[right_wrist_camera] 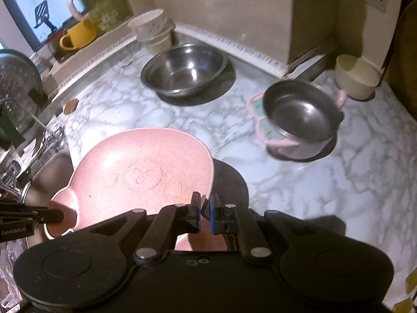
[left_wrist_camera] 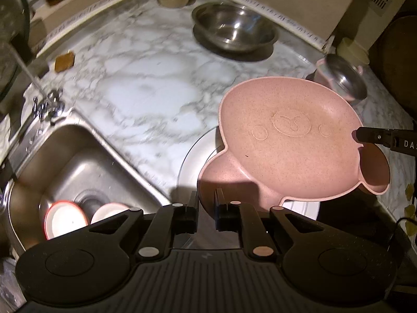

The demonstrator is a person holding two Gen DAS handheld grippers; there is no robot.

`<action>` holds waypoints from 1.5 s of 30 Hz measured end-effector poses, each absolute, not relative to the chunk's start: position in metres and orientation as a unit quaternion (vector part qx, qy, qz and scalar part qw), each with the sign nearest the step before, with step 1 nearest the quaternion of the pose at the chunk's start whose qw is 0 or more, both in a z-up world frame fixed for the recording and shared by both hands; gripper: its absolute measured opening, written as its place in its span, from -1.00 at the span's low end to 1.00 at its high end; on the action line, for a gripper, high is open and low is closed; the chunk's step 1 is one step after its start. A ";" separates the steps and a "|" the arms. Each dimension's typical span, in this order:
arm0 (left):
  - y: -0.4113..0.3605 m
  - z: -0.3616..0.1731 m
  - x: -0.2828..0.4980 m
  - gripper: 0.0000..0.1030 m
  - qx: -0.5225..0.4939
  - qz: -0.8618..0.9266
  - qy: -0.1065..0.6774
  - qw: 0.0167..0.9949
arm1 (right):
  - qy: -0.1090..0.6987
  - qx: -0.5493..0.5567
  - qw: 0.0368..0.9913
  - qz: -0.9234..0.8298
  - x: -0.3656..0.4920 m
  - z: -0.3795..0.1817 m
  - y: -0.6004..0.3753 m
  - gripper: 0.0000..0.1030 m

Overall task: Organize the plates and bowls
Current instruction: 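Carry the pink plate over the white plates, lower it and open grippers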

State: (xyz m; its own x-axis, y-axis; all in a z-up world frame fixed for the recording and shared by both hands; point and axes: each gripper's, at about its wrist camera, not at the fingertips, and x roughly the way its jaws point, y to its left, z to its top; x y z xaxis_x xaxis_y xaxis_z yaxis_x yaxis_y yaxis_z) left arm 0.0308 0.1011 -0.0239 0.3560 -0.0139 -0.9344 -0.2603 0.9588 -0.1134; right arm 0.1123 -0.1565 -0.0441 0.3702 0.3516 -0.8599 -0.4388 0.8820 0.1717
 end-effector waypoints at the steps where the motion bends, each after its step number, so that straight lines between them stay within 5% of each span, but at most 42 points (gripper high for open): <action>1: 0.105 -0.027 0.028 -0.80 -0.126 0.077 0.565 0.812 | 0.512 -0.042 0.824 0.239 0.110 -0.047 -0.155 -0.86; 29: 0.124 -0.062 0.012 -0.80 -0.092 0.050 0.606 0.789 | 0.560 -0.073 0.787 0.249 0.085 -0.094 -0.130 -0.80; 40: 0.125 -0.059 0.014 -0.75 -0.091 0.031 0.617 0.781 | 0.564 -0.066 0.781 0.258 0.086 -0.095 -0.132 -0.60; 45: 0.125 -0.050 0.016 -0.42 -0.086 0.030 0.610 0.787 | 0.559 -0.062 0.784 0.264 0.088 -0.088 -0.135 -0.46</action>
State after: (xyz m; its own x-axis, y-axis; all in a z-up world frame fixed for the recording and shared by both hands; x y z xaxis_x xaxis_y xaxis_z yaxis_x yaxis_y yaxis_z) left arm 0.0160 0.1247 -0.0496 0.2545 -0.0581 -0.9653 -0.1512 0.9835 -0.0990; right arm 0.0876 -0.1348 -0.0884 0.2364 0.3446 -0.9085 -0.4824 0.8532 0.1982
